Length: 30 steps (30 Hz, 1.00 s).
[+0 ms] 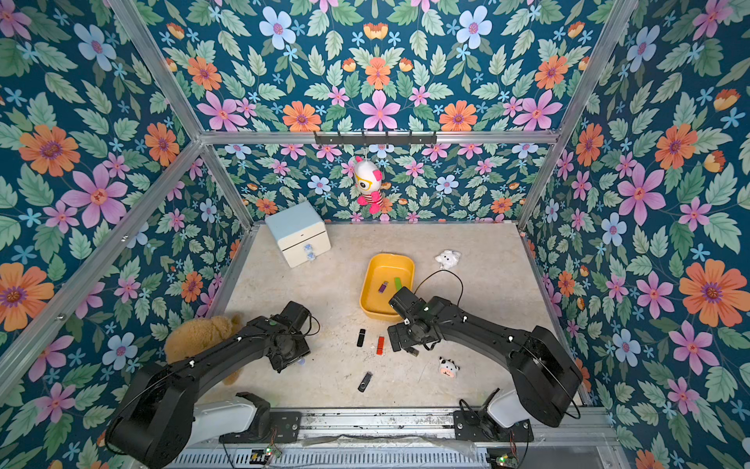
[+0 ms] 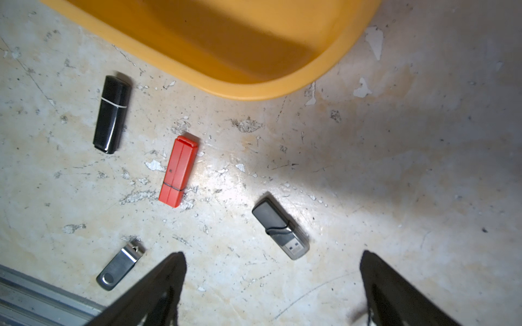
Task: Put the usb flash drive into the storage box
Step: Pick up the USB flash from the center of the board.
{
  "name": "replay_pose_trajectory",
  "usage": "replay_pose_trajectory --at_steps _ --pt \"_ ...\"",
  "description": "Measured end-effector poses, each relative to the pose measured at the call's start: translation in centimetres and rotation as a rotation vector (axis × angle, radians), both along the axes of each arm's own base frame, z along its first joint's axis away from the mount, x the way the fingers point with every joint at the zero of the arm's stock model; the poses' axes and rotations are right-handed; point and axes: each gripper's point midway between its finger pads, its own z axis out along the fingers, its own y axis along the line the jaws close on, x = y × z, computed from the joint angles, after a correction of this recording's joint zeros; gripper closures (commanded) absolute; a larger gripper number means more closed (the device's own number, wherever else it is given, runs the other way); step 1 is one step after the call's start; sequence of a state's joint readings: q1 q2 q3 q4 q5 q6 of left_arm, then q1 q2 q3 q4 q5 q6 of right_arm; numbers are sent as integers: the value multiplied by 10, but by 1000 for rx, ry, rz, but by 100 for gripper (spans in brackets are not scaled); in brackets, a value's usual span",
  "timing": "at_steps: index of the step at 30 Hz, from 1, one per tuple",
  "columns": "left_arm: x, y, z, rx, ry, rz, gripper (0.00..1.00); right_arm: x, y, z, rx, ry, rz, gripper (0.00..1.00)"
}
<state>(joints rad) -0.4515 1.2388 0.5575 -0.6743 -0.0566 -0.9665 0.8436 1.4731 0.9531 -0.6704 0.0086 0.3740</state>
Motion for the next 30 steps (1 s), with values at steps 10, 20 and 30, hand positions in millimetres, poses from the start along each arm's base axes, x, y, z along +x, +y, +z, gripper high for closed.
replay_pose_trajectory --at_steps 10,20,30 --pt "0 1 0 6 -7 -19 67 -4 -4 -10 -21 19 2 1" --pt "2 1 0 10 -8 -28 80 -7 -7 -23 -47 47 6 1" --pt "2 0 1 6 -15 -36 99 -9 -3 -37 -53 80 17 5"
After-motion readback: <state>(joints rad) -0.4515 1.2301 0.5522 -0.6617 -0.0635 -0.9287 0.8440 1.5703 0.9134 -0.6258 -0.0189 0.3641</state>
